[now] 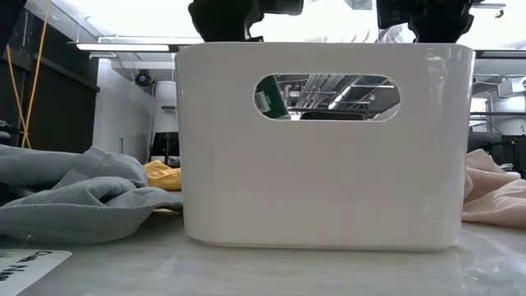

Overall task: Sort spices by type
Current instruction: Put the black spice can into the white bin, then return to Home Position

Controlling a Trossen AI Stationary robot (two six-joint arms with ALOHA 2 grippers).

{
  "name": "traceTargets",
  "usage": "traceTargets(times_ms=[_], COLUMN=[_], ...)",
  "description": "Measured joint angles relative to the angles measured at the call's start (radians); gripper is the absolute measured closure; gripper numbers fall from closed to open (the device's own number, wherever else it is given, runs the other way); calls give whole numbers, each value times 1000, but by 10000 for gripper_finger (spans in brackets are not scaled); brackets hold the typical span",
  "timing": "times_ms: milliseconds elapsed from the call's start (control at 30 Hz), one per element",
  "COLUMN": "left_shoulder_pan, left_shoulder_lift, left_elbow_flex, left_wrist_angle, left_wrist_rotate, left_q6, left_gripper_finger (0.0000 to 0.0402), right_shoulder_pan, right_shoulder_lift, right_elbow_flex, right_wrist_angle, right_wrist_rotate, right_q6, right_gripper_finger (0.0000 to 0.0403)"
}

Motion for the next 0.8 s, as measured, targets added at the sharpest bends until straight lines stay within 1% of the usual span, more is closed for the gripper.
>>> traceTargets(times_ms=[233,433,633,700,800], left_shoulder_pan=[7,18,18,19,19], left_shoulder_lift=[4,4,3,3,3], left_elbow_flex=[0,0,-6,-8,-9], left_wrist_angle=[-8,6,34,44,58], left_wrist_rotate=[-10,-14,-30,-31,-31], left_q6=[-5,38,115,116,117], left_gripper_finger=[311,310,243,230,225], right_shoulder_pan=[0,0,0,0,0], right_shoulder_lift=[0,0,0,0,0], right_elbow_flex=[0,0,0,0,0], right_wrist_angle=[8,9,10,12,13], right_wrist_rotate=[12,17,17,17,17], right_q6=[4,4,4,5,6], right_gripper_finger=[224,224,224,224,224])
